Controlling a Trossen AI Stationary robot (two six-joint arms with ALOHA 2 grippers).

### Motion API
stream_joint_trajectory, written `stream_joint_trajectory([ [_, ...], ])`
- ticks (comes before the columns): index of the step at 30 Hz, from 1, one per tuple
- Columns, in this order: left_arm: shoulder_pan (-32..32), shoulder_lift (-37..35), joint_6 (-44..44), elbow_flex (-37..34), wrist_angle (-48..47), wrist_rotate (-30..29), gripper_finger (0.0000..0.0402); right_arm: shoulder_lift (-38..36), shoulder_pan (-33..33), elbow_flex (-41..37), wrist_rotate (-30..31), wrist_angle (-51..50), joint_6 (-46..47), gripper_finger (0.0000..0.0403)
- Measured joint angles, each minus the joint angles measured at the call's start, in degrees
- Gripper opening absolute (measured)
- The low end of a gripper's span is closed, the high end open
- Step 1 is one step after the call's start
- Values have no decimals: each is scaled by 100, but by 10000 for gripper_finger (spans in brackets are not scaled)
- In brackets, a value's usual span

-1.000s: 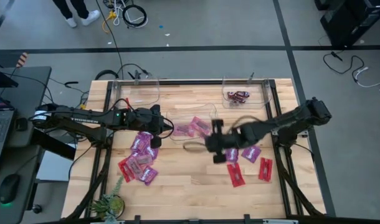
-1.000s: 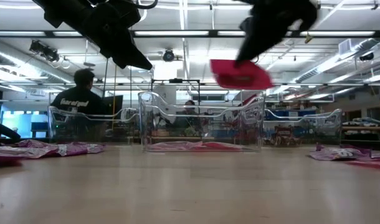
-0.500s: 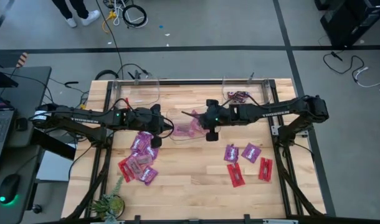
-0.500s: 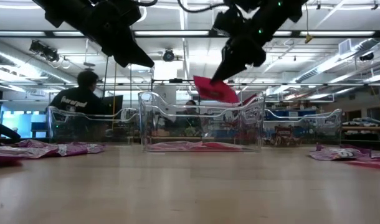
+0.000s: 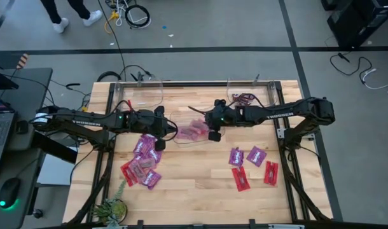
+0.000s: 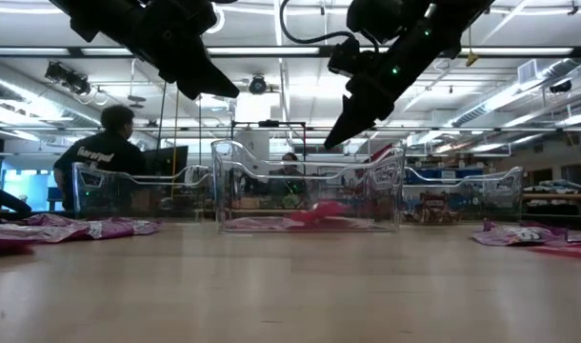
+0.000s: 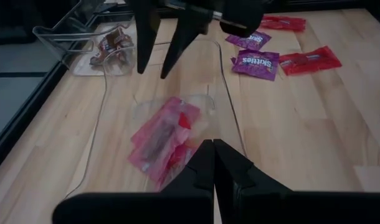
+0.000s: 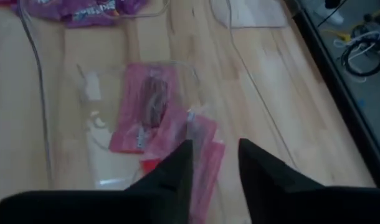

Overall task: Sort candy
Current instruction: Put the red candy pack into the bottom transparent bin

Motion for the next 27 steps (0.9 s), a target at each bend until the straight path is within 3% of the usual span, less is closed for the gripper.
stream_joint_trajectory([
  [4,1,0,1,0,-2,0,1,-61,246,332,0,-893,359,146],
  [9,1,0,1,0,-43,-2,1,-392,946,509,-7,-1964,1386,126],
  [14,2,0,1,0,-47,2,1,-708,1875,377,-11,-2941,3423,101],
  [19,2,0,-9,0,-46,2,1,-681,2902,211,-17,-3784,5715,113],
  [27,45,0,-76,-2,-59,17,1,-470,4003,-473,-1263,-4067,9180,178],
])
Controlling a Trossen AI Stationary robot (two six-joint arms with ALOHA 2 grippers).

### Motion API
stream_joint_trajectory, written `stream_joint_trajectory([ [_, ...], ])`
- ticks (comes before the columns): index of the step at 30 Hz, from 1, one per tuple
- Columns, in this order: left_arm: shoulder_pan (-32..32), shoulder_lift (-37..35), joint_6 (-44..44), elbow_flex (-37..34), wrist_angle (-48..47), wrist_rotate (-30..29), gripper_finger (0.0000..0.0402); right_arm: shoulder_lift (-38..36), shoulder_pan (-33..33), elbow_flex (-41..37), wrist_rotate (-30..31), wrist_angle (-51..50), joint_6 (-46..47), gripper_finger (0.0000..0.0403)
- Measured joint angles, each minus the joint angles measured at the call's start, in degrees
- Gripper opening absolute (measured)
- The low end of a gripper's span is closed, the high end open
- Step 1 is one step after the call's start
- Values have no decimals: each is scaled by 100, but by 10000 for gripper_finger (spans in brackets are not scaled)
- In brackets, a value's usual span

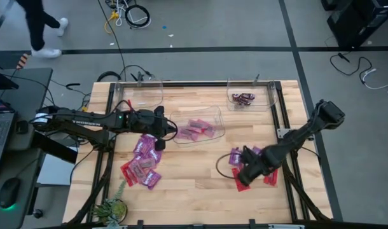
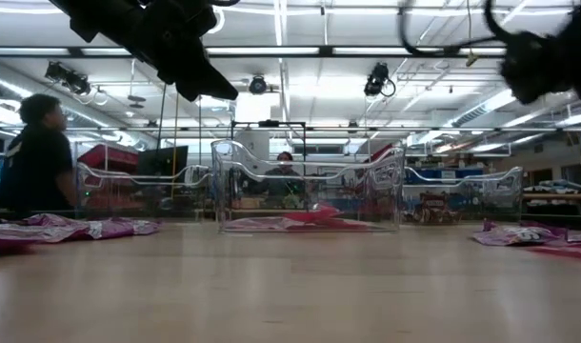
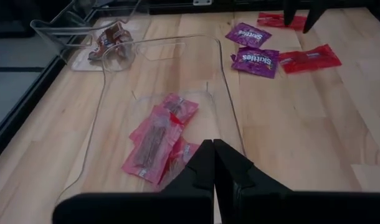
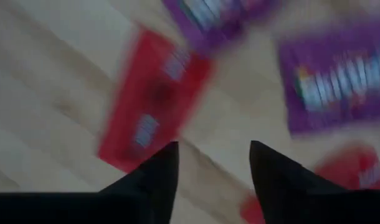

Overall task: Sort candy
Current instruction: Put the red candy pack into the bottom transparent bin

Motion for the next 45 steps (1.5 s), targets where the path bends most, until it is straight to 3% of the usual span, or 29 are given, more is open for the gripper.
stream_joint_trajectory([
  [11,116,0,188,0,10,37,1,-7,639,-1015,-685,-202,2498,261],
  [16,116,0,226,0,2,38,1,-37,800,-1336,-787,11,2974,261],
  [20,116,0,147,0,-27,38,1,-37,822,-1383,-750,125,2975,235],
  [25,116,0,99,0,-133,36,1,-26,807,-1385,-631,258,2520,159],
  [32,116,0,116,0,-145,-67,1,4,501,-1013,-606,151,1105,22],
  [34,134,0,241,0,-141,-177,1,-7,402,-730,-446,90,677,11],
  [38,316,0,269,0,-127,-206,1,-7,200,-64,6,-467,40,27],
  [45,666,-2,306,-514,850,719,1,-11,-550,963,1429,-914,-1648,11],
])
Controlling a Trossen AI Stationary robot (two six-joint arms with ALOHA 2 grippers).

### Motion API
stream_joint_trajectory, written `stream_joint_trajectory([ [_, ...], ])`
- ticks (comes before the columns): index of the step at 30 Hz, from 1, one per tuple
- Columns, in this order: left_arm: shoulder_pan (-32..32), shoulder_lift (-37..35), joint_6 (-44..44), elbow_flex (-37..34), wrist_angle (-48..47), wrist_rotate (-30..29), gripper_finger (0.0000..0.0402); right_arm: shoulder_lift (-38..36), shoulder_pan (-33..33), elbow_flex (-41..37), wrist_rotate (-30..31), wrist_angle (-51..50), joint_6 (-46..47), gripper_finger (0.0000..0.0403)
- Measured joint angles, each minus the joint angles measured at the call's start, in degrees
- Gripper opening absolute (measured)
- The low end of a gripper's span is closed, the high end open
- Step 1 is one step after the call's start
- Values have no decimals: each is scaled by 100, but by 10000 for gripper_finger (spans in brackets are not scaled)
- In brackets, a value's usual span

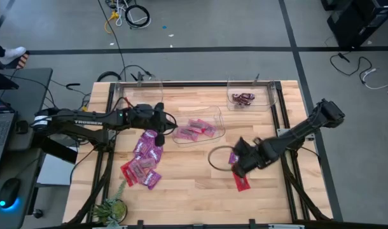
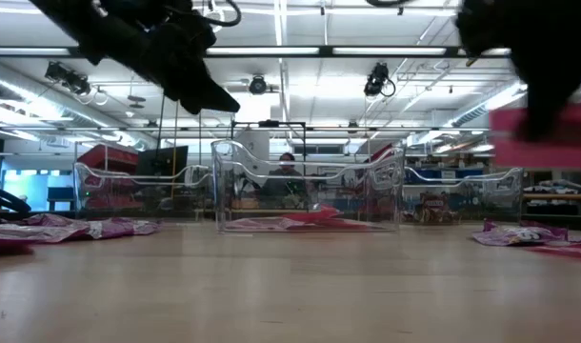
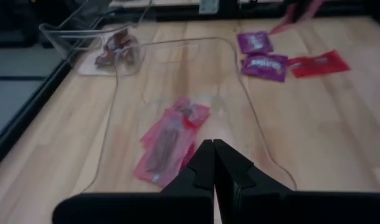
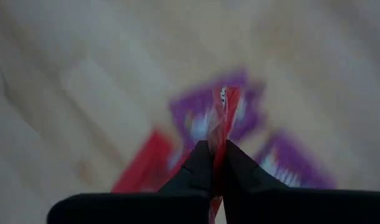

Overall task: Sort candy
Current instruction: Put the red candy pack into the bottom transparent bin

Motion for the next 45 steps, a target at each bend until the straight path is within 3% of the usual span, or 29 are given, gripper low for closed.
stream_joint_trajectory([
  [5,97,-2,-39,-438,617,243,1,11,-936,441,576,484,-2036,14],
  [12,95,-2,-34,-546,686,297,1,13,-2383,544,613,2495,-5031,14],
  [16,95,-49,-39,-546,704,331,1,13,-3040,546,475,3317,-6122,12],
  [22,79,-57,-79,-546,702,449,1,339,-3602,552,-94,3698,-6784,14],
  [29,75,-57,-194,-546,678,571,1,1113,-3751,546,-635,3893,-7652,14],
  [35,73,-57,-196,-546,654,636,1,1527,-3898,546,-1433,4097,-7840,24],
  [40,73,-57,-215,-546,656,637,1,1698,-3898,546,-1461,4112,-7950,65],
  [45,73,-57,-316,-546,652,635,1,1614,-3829,546,-1461,4102,-7875,137],
])
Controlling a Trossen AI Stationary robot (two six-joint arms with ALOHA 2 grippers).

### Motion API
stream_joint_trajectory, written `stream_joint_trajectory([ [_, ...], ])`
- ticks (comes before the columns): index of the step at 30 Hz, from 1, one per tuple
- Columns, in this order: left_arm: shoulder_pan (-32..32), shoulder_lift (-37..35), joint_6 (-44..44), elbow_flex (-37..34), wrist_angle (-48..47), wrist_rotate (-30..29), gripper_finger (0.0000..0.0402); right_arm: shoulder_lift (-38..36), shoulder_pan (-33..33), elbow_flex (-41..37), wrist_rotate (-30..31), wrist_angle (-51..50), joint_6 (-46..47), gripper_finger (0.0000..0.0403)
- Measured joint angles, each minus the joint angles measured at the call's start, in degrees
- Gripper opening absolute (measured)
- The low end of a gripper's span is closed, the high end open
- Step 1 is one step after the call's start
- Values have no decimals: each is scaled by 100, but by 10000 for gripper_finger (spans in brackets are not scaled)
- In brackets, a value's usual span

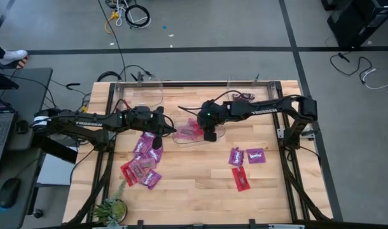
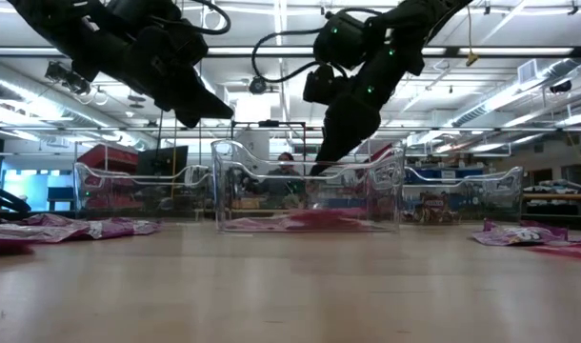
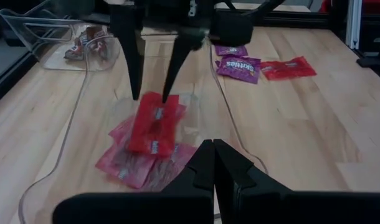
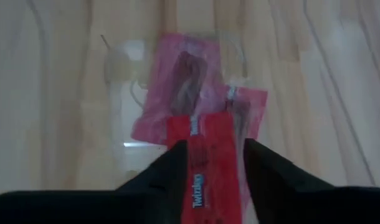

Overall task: Sort candy
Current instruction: Put the red candy pack into the bottom transparent bin

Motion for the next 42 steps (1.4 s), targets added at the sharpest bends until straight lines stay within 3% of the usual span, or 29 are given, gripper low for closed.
stream_joint_trajectory([
  [6,0,0,-46,0,-165,-2,1,-611,350,0,-18,-609,456,205],
  [13,0,1,-48,0,-319,-2,1,-1369,1522,0,-84,-1927,1975,211],
  [20,0,2,-48,0,-293,-2,1,-1174,2795,-29,395,-2527,4954,219],
  [25,0,2,-48,0,-293,-4,1,-719,3386,-343,323,-2691,7359,228],
  [28,0,2,-44,0,-291,-4,1,-447,3586,-483,226,-2863,8194,231],
  [37,0,2,-39,0,-291,-7,1,150,3741,-691,-93,-2869,8997,217],
  [42,-1,2,-43,0,-290,-9,1,252,3739,-678,-167,-2867,8800,170],
])
